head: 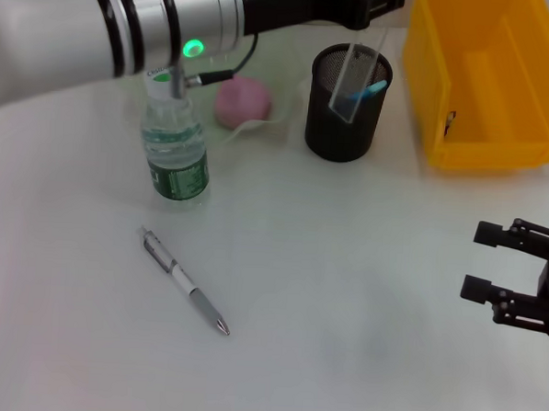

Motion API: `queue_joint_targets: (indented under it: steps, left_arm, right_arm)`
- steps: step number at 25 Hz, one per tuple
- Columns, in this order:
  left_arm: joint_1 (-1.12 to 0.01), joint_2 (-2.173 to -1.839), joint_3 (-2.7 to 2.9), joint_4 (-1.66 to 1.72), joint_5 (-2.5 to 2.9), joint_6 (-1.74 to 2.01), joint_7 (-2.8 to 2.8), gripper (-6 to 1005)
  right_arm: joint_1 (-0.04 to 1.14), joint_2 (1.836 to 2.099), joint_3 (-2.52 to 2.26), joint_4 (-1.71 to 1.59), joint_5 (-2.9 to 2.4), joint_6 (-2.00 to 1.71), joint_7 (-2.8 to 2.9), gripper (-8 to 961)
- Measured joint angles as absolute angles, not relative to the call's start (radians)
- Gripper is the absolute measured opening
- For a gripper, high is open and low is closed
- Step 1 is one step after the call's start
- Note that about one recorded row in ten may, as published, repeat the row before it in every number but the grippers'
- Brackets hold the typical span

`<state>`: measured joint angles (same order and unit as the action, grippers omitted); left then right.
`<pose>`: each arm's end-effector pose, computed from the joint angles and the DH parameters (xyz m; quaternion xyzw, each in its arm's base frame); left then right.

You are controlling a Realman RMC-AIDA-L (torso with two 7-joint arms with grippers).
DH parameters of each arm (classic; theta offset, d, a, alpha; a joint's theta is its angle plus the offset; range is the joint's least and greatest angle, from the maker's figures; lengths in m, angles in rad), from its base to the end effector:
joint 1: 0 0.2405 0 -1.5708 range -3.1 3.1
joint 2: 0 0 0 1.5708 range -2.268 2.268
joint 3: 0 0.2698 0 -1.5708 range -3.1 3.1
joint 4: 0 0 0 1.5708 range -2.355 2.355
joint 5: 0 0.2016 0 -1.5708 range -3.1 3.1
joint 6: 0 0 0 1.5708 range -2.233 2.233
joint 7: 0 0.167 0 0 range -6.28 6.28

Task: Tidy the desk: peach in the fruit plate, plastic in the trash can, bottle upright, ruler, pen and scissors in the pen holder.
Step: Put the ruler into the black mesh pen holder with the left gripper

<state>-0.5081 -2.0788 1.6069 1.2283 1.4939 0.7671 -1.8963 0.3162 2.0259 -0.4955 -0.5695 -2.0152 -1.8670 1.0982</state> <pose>-0.0815 0.3908 -0.0498 -0.9101 -0.1774 -0.3078 0.2134 0.3091 0.2469 0.0069 -0.9187 0.1847 0.3210 0.1374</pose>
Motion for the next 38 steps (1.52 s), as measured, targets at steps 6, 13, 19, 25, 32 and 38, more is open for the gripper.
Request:
queue_joint_targets:
  steps: [6,13,19,25,32,38]
  left_arm:
    - [-0.621,-2.08,1.64,0.843,0.908,0.785,-1.304,411]
    - [-0.682,-2.08,1.771,0.628,0.317,0.921,-0.796,416]
    - [-0.714,-2.081,1.924,0.599,0.046,0.903,-0.601,419]
    - [-0.748,-2.082,1.996,0.586,-0.051,0.826,-0.543,423]
    - [-0.784,-2.082,2.003,0.548,-0.056,0.753,-0.541,428]
    - [-0.797,-2.082,1.998,0.509,-0.058,0.729,-0.54,432]
  right_arm:
    - [0.326,2.043,-0.495,-0.569,-2.015,-1.868,1.098,753]
    - [0.349,2.059,-0.5,-0.569,-2.015,-1.864,1.098,753]
    - [0.375,2.065,-0.505,-0.556,-2.017,-1.856,1.099,753]
    - [0.397,2.065,-0.506,-0.546,-2.018,-1.848,1.098,753]
    - [0.442,2.074,-0.509,-0.534,-2.022,-1.832,1.098,753]
    - [0.477,2.075,-0.515,-0.508,-2.023,-1.806,1.098,753]
